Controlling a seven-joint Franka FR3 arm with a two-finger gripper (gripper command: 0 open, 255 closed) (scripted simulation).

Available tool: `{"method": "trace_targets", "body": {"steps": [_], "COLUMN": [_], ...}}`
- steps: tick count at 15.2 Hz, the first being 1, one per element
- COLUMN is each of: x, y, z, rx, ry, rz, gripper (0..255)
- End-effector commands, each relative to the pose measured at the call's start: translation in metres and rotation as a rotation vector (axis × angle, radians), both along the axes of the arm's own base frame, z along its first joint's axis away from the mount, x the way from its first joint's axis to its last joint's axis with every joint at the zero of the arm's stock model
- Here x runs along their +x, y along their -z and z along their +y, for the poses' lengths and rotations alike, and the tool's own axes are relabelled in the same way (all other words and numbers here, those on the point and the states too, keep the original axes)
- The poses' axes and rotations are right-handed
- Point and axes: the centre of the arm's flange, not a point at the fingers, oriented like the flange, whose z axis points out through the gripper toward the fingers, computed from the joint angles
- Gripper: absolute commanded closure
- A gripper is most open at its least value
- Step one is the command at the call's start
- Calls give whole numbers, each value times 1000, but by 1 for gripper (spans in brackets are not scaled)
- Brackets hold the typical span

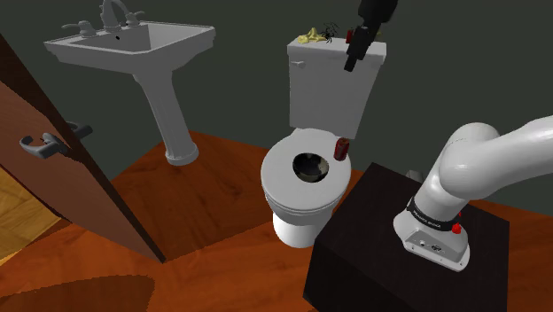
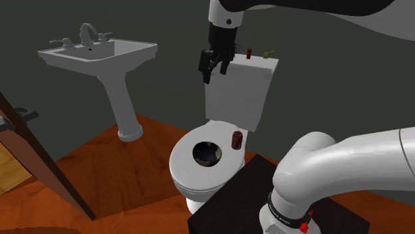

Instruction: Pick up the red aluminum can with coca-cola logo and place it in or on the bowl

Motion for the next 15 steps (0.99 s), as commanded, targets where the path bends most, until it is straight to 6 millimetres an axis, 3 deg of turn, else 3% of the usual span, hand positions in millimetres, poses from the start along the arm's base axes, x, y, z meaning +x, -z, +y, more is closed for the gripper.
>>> {"method": "trace_targets", "body": {"steps": [1,15], "x": [0,53], "y": [0,146], "z": [0,-103], "rx": [0,5], "ry": [0,11], "rz": [0,62], "gripper": [0,0]}}
